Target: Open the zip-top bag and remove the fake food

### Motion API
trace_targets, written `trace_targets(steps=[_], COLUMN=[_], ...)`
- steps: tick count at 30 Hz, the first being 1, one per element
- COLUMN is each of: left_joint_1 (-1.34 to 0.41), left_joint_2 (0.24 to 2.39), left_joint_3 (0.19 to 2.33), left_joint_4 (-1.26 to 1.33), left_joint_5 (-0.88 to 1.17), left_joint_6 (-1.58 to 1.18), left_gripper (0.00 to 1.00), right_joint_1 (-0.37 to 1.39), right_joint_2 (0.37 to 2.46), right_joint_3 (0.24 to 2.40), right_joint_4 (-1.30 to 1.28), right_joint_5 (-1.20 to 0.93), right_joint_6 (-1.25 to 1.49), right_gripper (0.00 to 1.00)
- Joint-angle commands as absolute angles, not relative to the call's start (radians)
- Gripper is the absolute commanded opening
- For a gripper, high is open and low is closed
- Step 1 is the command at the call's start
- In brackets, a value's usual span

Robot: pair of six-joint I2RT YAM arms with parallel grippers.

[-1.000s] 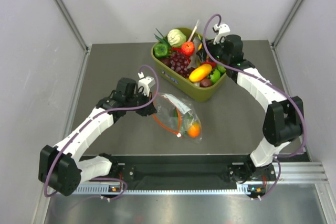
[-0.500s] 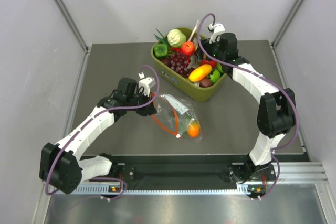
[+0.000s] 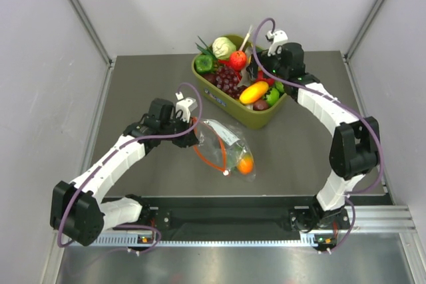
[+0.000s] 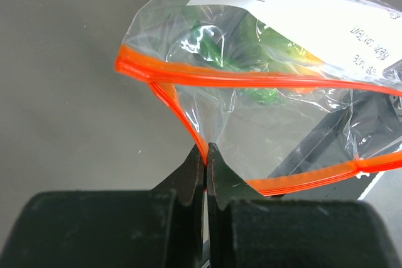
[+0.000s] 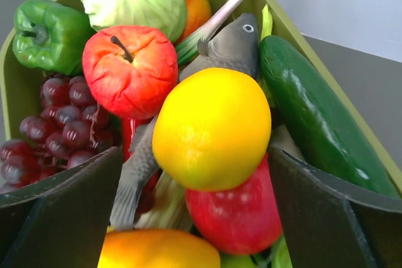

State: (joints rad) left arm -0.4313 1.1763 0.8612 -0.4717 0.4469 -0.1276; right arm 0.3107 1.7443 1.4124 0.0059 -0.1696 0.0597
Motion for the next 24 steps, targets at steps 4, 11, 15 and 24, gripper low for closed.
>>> trace_targets(steps=[4, 11, 15, 24], left_joint_1=[-0.426, -0.425, -0.426, -0.426], left_joint_2=[1.167, 1.158, 1.149, 1.126], left_joint_3=[0.874, 0.874, 0.873, 0.871], left_joint_4=[-0.462, -0.462, -0.454, -0.448], left_joint_5=[0.462, 0.465, 0.474, 0.492], left_joint_6=[-0.11, -0.113, -0.114, -0.114], left_gripper=[0.0, 0.0, 0.0, 0.0], right_joint_1=[0.299, 0.301, 0.322, 0.547], right_joint_2=[1.58, 1.461, 1.326, 1.161], right_joint_3=[1.382, 1.306, 1.253, 1.198], right_joint_4=[0.017, -0.037, -0.061, -0.212], right_joint_5=[-0.12, -0.029, -0.046, -0.11], right_joint_6=[0.026, 0.015, 0.023, 0.066], right_gripper=[1.0, 1.0, 1.0, 0.98])
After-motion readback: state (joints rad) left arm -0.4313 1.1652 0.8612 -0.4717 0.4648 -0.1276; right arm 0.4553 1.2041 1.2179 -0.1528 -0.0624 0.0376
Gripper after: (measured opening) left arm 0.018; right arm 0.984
